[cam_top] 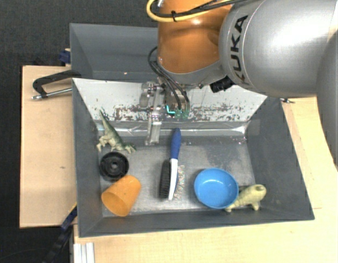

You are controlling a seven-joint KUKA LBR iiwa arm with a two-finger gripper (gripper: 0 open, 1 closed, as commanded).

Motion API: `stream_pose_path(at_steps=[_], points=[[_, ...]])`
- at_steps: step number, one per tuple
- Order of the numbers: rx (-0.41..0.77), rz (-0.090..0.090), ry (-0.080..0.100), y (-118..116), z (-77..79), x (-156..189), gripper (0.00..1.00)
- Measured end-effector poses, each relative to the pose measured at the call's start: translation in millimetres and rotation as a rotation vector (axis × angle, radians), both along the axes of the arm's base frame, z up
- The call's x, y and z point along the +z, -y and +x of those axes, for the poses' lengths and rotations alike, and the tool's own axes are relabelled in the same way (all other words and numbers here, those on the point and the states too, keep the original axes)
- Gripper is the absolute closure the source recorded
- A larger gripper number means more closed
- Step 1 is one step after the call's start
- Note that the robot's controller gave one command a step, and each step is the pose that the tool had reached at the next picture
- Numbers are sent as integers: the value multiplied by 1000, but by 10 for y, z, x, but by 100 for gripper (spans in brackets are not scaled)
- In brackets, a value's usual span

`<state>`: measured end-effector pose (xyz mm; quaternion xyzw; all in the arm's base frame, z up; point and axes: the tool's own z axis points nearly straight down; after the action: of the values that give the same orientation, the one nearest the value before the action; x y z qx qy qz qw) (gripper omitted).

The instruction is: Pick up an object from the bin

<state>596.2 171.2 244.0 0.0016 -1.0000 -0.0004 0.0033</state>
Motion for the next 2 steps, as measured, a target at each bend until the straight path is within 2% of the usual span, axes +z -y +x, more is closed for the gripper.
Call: stream_pose_path(at_steps=[1, 2], points=[[73, 5, 21, -583, -244, -1550, 0], [20, 4, 13, -582, -168, -1420, 0]])
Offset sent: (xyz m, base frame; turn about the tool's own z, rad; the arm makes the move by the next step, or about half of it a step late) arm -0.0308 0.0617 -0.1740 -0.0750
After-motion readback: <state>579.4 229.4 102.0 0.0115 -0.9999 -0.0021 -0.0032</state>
